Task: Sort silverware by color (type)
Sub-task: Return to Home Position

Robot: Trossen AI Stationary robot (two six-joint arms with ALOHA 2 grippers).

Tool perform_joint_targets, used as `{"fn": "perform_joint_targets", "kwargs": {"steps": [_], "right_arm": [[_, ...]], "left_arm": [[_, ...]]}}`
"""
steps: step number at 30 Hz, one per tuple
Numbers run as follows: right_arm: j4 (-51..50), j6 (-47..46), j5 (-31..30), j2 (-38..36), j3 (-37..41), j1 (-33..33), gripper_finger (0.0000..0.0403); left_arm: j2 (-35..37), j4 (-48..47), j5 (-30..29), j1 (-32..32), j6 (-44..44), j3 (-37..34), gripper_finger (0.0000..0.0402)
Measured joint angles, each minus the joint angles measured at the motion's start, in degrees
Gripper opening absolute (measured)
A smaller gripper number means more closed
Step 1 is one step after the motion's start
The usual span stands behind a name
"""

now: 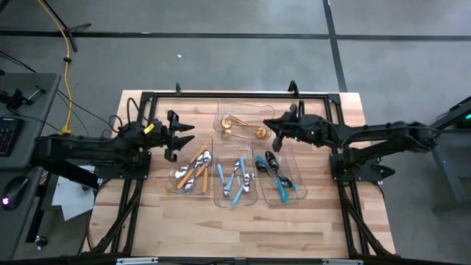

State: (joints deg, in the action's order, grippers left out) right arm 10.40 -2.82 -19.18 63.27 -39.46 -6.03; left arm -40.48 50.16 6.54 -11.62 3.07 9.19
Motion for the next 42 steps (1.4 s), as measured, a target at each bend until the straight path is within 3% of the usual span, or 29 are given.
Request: {"fn": "perform_joint_targets", "kwargs": {"steps": [8, 12, 16, 33, 42], "right_arm": [[15.56, 0.58, 6.07, -5.7, 14.44, -0.63, 0.0003], [27.81, 1.31, 14.98, -7.47, 18.11, -3.36, 0.0001], [30.71, 1.37, 20.97, -7.44, 18.11, -5.47, 0.0], [28.6, 8.79, 21.36, -7.39, 18.11, -4.05, 0.0], [28.38, 6.73, 21.33, -7.37, 18.11, -4.05, 0.0]], "left_arm": [[7.13, -8.71, -0.01, 0.0, -0.76, 0.0, 0.0157], [7.4, -8.83, -0.85, 0.01, -2.56, 0.0, 0.0157], [6.44, -8.95, -1.79, 0.0, -4.35, 0.0, 0.0157], [6.16, -11.39, -1.83, 0.0, -5.46, 0.0, 0.0157], [6.18, -11.28, -1.83, 0.0, -4.98, 0.0, 0.0157]]}}
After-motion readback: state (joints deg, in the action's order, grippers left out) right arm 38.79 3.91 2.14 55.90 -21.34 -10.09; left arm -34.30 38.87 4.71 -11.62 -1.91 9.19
